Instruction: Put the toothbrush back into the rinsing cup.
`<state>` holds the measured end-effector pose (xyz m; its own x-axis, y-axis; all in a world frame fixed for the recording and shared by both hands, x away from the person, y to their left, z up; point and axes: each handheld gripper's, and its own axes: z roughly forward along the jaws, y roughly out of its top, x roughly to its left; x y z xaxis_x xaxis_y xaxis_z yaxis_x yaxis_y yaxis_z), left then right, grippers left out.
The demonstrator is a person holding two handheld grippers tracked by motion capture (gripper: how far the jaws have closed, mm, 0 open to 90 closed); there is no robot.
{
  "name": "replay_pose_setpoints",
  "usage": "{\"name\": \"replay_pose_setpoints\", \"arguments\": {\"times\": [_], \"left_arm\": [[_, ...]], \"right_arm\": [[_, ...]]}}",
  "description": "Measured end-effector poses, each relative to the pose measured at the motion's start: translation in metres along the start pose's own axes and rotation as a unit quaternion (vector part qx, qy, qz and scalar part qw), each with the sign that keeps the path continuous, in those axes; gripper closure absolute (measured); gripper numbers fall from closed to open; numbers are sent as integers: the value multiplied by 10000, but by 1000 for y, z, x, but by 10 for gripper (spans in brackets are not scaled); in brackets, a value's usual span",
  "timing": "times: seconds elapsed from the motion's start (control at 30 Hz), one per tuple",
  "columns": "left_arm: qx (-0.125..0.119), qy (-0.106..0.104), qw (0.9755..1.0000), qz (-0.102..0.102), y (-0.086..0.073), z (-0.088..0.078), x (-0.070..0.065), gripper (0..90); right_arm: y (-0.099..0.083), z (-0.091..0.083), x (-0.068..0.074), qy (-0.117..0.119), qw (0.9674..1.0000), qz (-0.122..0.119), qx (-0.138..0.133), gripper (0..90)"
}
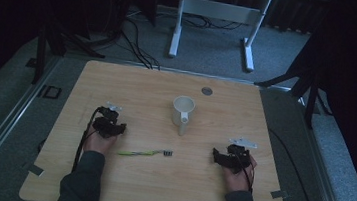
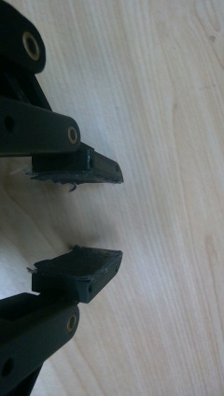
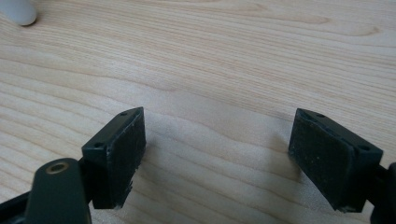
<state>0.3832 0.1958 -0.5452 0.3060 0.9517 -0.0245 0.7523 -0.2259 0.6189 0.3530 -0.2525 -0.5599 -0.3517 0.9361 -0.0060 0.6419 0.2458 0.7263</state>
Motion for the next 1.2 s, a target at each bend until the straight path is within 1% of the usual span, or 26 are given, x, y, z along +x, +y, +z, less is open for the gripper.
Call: {"name": "replay_pose_setpoints", "arguments": {"times": [0.07,0.17,0.23,0.27,0.3,0.33,0.37,0.53,0.63,0.9,1.0,1.13,1.17,1.2], "left_arm": [[-86,-84,9999,-35,-3,-4,3,571],[-206,-94,9997,113,-2,-13,4,572],[-206,-94,9997,113,-2,-13,4,571],[-381,-180,9988,253,2,-23,2,568],[-381,-180,9988,253,2,-23,2,566],[-467,-229,9980,350,5,-30,1,563],[-523,-258,9975,401,7,-33,1,561],[-728,-394,9948,601,15,-46,-2,555],[-820,-488,9931,688,20,-52,-2,552],[-985,-769,9888,810,31,-67,-3,552],[-1090,-818,9867,891,35,-73,-5,552],[-1196,-923,9839,958,42,-79,-7,547],[-1205,-938,9837,952,44,-80,-8,547],[-1229,-978,9827,977,47,-81,-8,546]], "right_arm": [[0,0,0,0,10000,0,0,185],[0,0,0,0,10000,0,0,185],[0,0,0,0,10000,-1,-1,185],[0,0,0,0,10000,0,-1,185],[0,0,0,0,10000,0,-1,185],[0,0,0,1,10000,3,1,185],[0,0,0,1,10000,6,2,185],[0,0,0,1,10000,4,2,185],[0,0,0,3,10000,3,2,185],[0,0,0,4,10000,7,4,184],[0,0,0,2,10000,8,3,184],[0,0,0,3,10000,7,0,184],[0,0,0,1,10000,5,-1,185],[0,0,0,2,10000,7,-1,184]]}}
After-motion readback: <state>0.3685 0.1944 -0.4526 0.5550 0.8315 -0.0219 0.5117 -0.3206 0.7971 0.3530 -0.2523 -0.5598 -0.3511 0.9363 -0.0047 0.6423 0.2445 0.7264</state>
